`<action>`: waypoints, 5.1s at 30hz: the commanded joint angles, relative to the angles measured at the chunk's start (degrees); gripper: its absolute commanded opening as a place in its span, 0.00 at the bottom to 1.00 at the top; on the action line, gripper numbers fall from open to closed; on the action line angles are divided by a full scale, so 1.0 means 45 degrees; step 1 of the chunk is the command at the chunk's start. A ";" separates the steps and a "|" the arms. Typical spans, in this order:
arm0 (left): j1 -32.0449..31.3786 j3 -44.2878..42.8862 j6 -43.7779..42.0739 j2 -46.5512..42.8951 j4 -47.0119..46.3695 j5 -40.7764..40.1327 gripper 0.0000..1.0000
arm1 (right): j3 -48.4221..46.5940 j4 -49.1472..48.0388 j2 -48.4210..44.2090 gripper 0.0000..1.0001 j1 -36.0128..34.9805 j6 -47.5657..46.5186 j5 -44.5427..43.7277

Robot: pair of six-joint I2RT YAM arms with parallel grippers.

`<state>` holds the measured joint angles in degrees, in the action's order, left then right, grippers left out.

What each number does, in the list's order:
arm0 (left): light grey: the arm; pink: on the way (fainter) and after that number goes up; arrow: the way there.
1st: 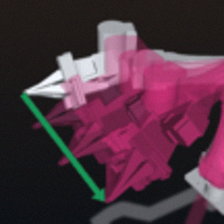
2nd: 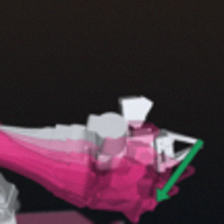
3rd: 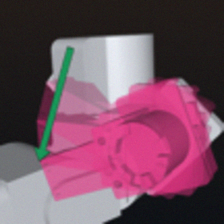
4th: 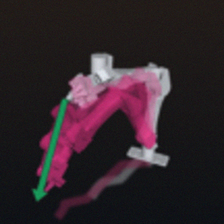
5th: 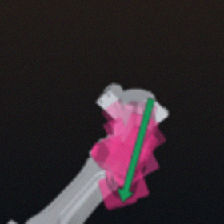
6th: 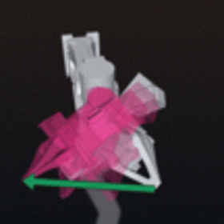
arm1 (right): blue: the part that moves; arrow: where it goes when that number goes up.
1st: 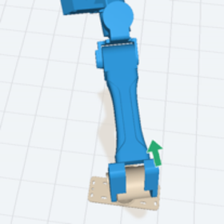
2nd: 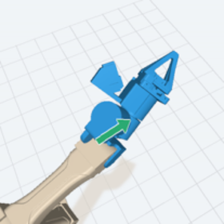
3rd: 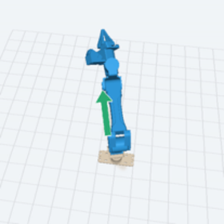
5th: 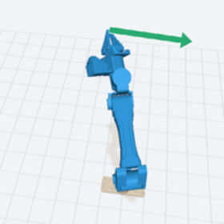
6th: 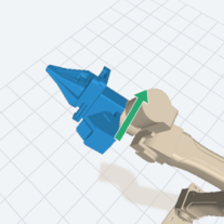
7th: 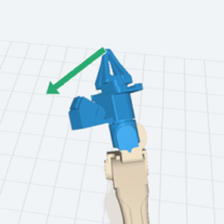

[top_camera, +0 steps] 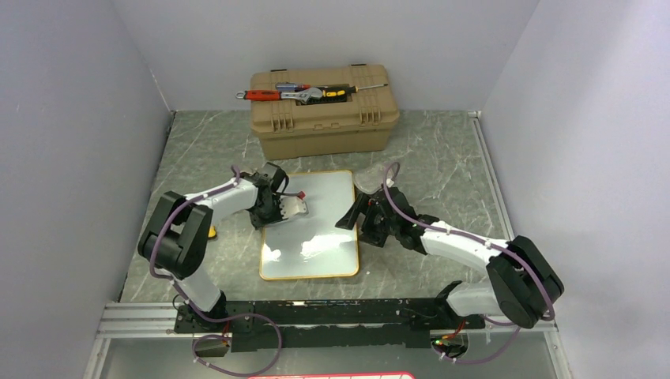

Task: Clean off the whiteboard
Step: Adjust the whiteboard at the center of the board.

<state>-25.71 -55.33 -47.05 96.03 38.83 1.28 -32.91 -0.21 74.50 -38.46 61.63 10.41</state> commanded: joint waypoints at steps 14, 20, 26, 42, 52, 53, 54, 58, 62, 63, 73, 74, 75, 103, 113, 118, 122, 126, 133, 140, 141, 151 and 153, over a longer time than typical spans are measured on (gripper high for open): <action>-0.1594 -0.0121 0.1043 0.1317 -0.1148 0.3830 0.06 | 0.0233 -0.4970 -0.1878 0.95 -0.0458 0.2481 0.2061; -0.2342 -0.1253 0.1140 0.2037 -0.1588 0.3922 0.06 | 0.1057 -0.5435 -0.2128 0.95 -0.0458 0.3045 0.1865; -0.2981 -0.2533 0.1159 0.3068 -0.1578 0.3783 0.06 | 0.1467 -0.5157 -0.2701 0.95 -0.0400 0.3159 0.1630; -0.3381 -0.3305 0.1373 0.3458 -0.1789 0.3864 0.06 | 0.2445 -0.3800 -0.3482 0.95 0.1507 0.2650 0.2190; -0.2281 -0.1690 0.0931 0.2124 -0.1495 0.3315 0.06 | 0.0461 0.1877 -0.1118 0.94 0.3312 -0.1987 0.1246; -0.2033 -0.1530 0.0829 0.1806 -0.1399 0.3298 0.06 | 0.0162 0.2287 -0.0749 0.94 0.3395 -0.2463 0.1082; -0.1785 -0.1420 0.0724 0.1492 -0.1255 0.3323 0.06 | 0.0093 0.2270 -0.0502 0.94 0.3561 -0.2791 0.1184; -0.0804 -0.1152 0.0203 0.0650 -0.0610 0.3334 0.06 | 0.0167 0.1796 0.0157 0.94 0.4103 -0.3270 0.1596; -0.0448 -0.0702 -0.0054 0.0632 -0.0837 0.3141 0.06 | 0.0633 0.1092 0.0465 0.94 0.4178 -0.3239 0.1939; -0.0454 -0.0618 -0.0012 0.0733 -0.0931 0.3274 0.06 | 0.0794 0.0821 0.0592 0.94 0.4240 -0.3176 0.2126; -0.1206 -0.0879 0.0596 0.2096 -0.1297 0.4096 0.06 | 0.2053 -0.3465 0.0159 0.81 0.4567 -0.1312 0.5174; -0.1364 -0.0931 0.0668 0.2166 -0.1286 0.4123 0.06 | 0.1877 -0.3313 -0.0147 0.80 0.4553 -0.1197 0.5221; -0.1489 -0.0954 0.0745 0.2184 -0.1285 0.4171 0.06 | 0.1631 -0.3003 -0.0500 0.78 0.4529 -0.1178 0.5200; 0.4752 -0.7230 0.2546 -0.2264 0.5456 0.6588 0.13 | -1.1674 1.1249 0.0817 0.00 -0.0694 -1.0150 -0.2349; 0.7066 -0.5981 0.5644 -0.4963 0.2418 0.2279 0.60 | -1.3907 1.1672 0.3263 0.00 -0.5170 -1.3976 -0.5377; 0.7175 -0.5122 0.6761 -0.6416 0.1191 0.1315 0.98 | -1.3135 1.0405 0.3605 0.00 -0.7059 -1.5845 -0.6770; 0.7190 -0.5602 0.7368 -0.6002 0.2160 0.1945 1.00 | -1.0760 0.7929 0.3635 0.00 -0.8660 -1.7189 -0.8269; 0.7195 -0.6332 0.7653 -0.5040 0.3367 0.2249 1.00 | -0.8572 0.5446 0.3851 0.00 -1.0061 -1.8104 -0.9901; 0.7198 -0.6539 0.7897 -0.4764 0.3574 0.2911 0.99 | -0.4777 -0.0634 0.4630 0.00 -1.1543 -1.9509 -1.2039; 0.7186 -0.6722 0.7566 -0.4251 0.4012 0.3707 0.99 | -0.3403 -0.2058 0.5987 0.30 -1.1947 -1.7809 -1.2098; 0.7183 -0.6742 0.7547 -0.4182 0.4057 0.3794 1.00 | -0.3270 -0.1980 0.6033 0.37 -1.2001 -1.7519 -1.2068; 0.7169 -0.7192 0.6992 -0.3712 0.4394 0.5226 0.99 | -0.3000 0.0852 0.4899 1.00 -1.2332 -1.3559 -1.1914; 0.7179 -0.7196 0.6916 -0.3620 0.4424 0.5309 0.99 | -0.3080 0.1710 0.4447 1.00 -1.2352 -1.2465 -1.1650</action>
<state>6.52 -85.41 -14.33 79.15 58.04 21.39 -46.22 -1.96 98.43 -93.38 -7.86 -46.85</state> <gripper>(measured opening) 0.995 0.993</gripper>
